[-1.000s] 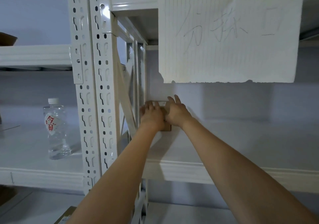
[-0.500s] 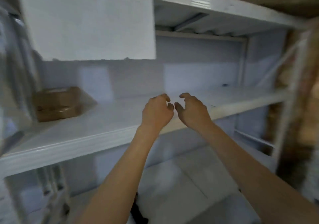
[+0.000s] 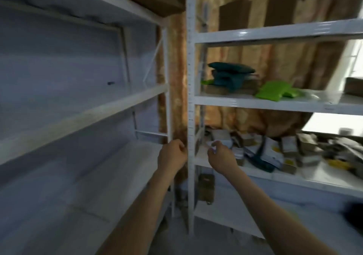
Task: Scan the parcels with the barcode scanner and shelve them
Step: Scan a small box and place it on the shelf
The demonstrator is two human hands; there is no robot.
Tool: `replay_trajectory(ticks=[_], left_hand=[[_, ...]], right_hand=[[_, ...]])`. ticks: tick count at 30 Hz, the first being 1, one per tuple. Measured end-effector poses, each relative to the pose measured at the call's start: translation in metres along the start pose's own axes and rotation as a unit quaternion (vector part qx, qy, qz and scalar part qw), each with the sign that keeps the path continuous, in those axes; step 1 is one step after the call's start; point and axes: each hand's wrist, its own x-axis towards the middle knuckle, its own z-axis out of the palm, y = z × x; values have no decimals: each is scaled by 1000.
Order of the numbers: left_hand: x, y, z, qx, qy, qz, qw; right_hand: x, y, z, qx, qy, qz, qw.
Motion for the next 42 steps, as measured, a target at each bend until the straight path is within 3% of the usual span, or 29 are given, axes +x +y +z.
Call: replay_trajectory(ticks=[5,10,20,31,40,42], left_hand=[[49,49,97,-16,-80,18,997],[106,91,172,19,-82,29,996],[202,127,306,-41,-137,-3,990],[346,130,424,-92,-203,-62,973],[468,115,504,-174,-288,-65,940],[487,106,532,-187,-299,-66,933]], right_hand=[[41,95,-34,-1,29,57,998],[99,161,-65,-8,32,82,996],[208,277,-88,24,-6,139,990],[356,357,-57,61,-24,208,976],[476,398,-25,171,-65,284,941],[490,400,-19,202,-86,328,919]])
